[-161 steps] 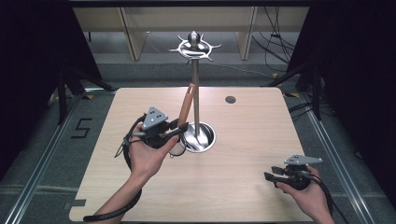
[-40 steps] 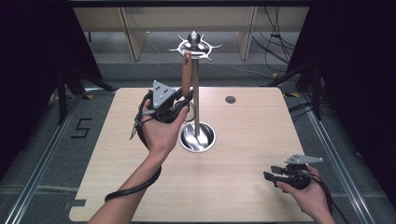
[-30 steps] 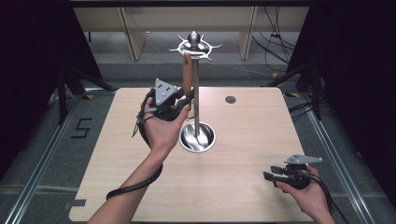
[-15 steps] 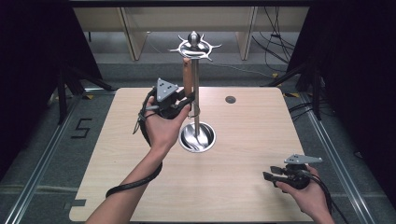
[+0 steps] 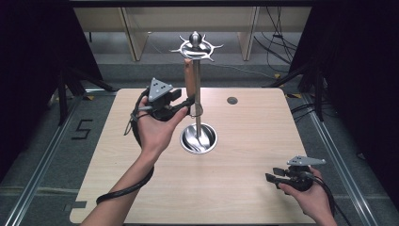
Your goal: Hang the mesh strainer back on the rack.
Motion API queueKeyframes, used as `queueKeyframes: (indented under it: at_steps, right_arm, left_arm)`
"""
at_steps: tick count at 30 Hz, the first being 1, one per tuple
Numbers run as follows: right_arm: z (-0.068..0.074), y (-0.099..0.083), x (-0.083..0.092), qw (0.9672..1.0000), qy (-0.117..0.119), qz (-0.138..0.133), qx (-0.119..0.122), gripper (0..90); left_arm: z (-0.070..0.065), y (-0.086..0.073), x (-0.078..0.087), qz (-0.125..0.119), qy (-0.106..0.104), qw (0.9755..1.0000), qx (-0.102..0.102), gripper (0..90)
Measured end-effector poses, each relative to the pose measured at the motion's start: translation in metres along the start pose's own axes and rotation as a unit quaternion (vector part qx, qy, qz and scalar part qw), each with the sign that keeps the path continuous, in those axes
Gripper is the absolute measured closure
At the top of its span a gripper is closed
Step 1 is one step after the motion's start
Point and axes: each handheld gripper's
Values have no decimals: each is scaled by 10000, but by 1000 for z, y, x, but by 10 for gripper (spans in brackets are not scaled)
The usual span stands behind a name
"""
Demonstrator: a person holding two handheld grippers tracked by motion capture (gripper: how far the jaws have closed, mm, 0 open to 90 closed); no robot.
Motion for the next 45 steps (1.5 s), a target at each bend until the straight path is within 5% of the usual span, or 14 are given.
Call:
queueKeyframes:
  at_steps: [13, 28, 30, 37, 43, 45]
  right_arm:
    - [2, -1, -1, 9998, -9, 62, -176, 542]
    - [1, -1, -1, 9997, 10, 75, -211, 542]
    - [-1, -1, -1, 9999, -45, 38, -85, 541]
    - [3, -2, -1, 9995, -57, 91, -295, 540]
    - [-1, -2, -2, 9999, -98, 36, -109, 539]
    - [1, -2, -2, 9996, -40, 54, -260, 539]
  left_arm:
    - [19, -15, 44, 221, -77, 9997, 9, 402]
    - [40, -58, 66, 525, 164, 9984, -156, 397]
    - [40, -66, 67, 565, 171, 9981, -166, 398]
    - [45, -94, 71, 664, 217, 9974, -158, 399]
    - [53, -128, 70, 914, 188, 9955, -154, 407]
    - [56, -138, 70, 1001, 238, 9946, -146, 407]
Point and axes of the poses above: each handheld gripper's, and its own axes: x roughly backward along the jaws, y roughly out of its top, z roughly to its left, and after that the axes turned 4 degrees about -y, right-handed
